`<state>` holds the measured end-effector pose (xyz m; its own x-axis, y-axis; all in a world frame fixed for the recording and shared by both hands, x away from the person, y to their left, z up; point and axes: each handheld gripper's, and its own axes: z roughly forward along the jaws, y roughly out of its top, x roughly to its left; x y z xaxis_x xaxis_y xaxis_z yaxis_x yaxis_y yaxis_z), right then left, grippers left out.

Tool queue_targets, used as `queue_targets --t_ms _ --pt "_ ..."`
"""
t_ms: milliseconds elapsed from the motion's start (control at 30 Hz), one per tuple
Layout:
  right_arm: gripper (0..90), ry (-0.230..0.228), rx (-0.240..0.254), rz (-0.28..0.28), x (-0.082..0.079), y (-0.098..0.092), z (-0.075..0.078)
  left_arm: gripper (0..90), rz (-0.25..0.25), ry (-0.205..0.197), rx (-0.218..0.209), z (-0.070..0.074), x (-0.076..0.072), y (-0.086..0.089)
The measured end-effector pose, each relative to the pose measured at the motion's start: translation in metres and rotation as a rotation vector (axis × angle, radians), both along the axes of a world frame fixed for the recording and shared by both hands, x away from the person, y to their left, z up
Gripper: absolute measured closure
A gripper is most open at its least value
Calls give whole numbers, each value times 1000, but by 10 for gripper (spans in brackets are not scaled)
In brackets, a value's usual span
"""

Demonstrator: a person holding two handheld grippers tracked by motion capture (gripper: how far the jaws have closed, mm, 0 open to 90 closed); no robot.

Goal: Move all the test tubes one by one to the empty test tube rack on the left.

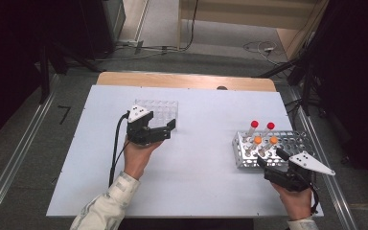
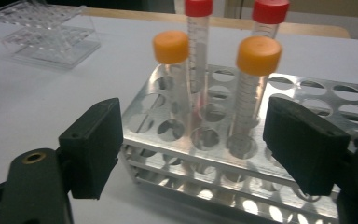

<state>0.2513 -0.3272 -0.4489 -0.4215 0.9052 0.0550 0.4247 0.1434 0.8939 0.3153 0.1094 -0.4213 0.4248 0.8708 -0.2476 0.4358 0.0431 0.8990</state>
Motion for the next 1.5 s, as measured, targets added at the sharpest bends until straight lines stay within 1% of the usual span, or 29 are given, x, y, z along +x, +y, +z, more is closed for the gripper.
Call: queue_targets --t_ms 167,233,333,400,733,833,900,1067,1267,1333,1500 --pt "338 -11 -17 -34 9 -6 -3 129 -1 2 -10 0 0 0" --pt "397 -13 -21 -44 13 -7 -4 134 -4 2 -8 0 0 -1" --pt "472 -4 -16 -48 20 -10 -6 138 -4 4 -10 -1 0 -1" --pt "516 -4 -24 -50 23 -9 -8 140 -4 5 -11 -1 1 -1" --pt "696 -10 -57 -59 30 -7 -11 148 -7 12 -8 -2 0 -2" --pt "710 -13 -56 -63 30 -8 -10 149 -8 12 -7 -2 0 -2" --pt "711 -23 -47 -61 29 -9 -7 149 -8 13 -9 -2 0 -2" --pt "715 -67 -11 -62 23 -11 11 152 -10 11 -11 -2 0 -2" --pt "717 -104 5 -64 15 -14 27 152 -10 9 -13 -1 0 -2" --pt "718 -108 18 -55 11 -15 31 152 -11 10 -14 -1 0 -1" --pt "719 -133 19 -27 1 -11 41 152 -12 14 -18 -1 0 -1"
